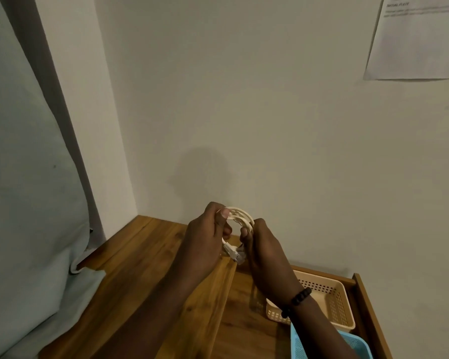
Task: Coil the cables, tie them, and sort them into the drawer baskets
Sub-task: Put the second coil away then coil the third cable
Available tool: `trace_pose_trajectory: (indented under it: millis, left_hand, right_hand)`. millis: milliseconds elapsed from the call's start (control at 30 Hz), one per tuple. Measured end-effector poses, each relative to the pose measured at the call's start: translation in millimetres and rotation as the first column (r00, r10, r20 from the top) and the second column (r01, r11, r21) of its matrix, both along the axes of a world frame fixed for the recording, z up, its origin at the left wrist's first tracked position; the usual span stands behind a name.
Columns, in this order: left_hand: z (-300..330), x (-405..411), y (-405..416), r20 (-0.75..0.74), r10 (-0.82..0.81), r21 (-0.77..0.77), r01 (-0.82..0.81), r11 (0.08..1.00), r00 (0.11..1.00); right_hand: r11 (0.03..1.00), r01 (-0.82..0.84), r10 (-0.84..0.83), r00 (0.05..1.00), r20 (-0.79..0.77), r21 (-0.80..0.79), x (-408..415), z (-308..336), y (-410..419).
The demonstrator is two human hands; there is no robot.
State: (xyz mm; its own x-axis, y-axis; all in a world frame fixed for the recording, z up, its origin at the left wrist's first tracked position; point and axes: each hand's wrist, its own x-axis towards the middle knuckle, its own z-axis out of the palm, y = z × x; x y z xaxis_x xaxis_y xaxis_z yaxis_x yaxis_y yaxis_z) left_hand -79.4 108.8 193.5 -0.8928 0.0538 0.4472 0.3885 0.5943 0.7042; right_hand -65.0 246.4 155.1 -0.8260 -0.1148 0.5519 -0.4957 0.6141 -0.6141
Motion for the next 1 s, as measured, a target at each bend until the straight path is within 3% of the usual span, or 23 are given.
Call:
trace_pose_trajectory:
  millis: [133, 267, 433, 533, 700, 867, 933, 1000]
  left_hand:
    - [-26.1, -3.1, -14.8, -0.167, 0.012, -0.205, -0.046, 0.978, 0.986]
    - [-51.5, 2.5, -36.4, 0.130, -0.110, -0.040, 0.116, 0.992, 0.985]
    - [-88.0, 3.8, -54.6, 0.342, -0.175, -0.020, 0.193, 0.981, 0.923]
    - [-111.4, 2.0, -60.5, 0.434, -0.185, 0.021, 0.196, 0.980, 0.882]
    - [-140.9, -19.1, -58.4, 0.343, 0.003, -0.038, 0.010, 0.999, 0.939]
    - [-155.9, -62.5, -65.1, 0.388, 0.069, -0.013, -0.069, 0.998, 0.919]
    - [-163.6, -80.0, -71.8, 0.392, 0.110, -0.005, -0.117, 0.993, 0.913]
    - [-172.9, -97.8, -78.8, 0.426, 0.152, -0.002, -0.167, 0.986, 0.892]
  right_hand:
    - [0.991, -0.005, 0.003, 1.000, 0.022, 0.131, -5.3, -11.6, -4.5]
    - [0.975, -0.059, 0.025, 0.987, 0.160, 0.214, -6.9, -29.0, -8.0]
    - [0.930, -0.131, 0.066, 0.979, 0.194, 0.343, -5.1, -67.3, -19.8]
    - [0.938, -0.164, 0.075, 0.957, 0.282, 0.306, -9.8, -85.4, -26.1]
    - [0.953, -0.217, 0.103, 0.889, 0.447, 0.212, -40.9, -97.8, -38.0]
    - [0.960, -0.271, 0.250, 0.719, 0.648, -0.069, -97.6, -104.9, -40.4]
    - [0.963, -0.162, 0.267, 0.701, 0.662, -0.216, -128.7, -120.4, -33.4]
    - [0.981, 0.001, 0.126, 0.760, 0.638, -0.195, -164.0, -143.8, -25.6]
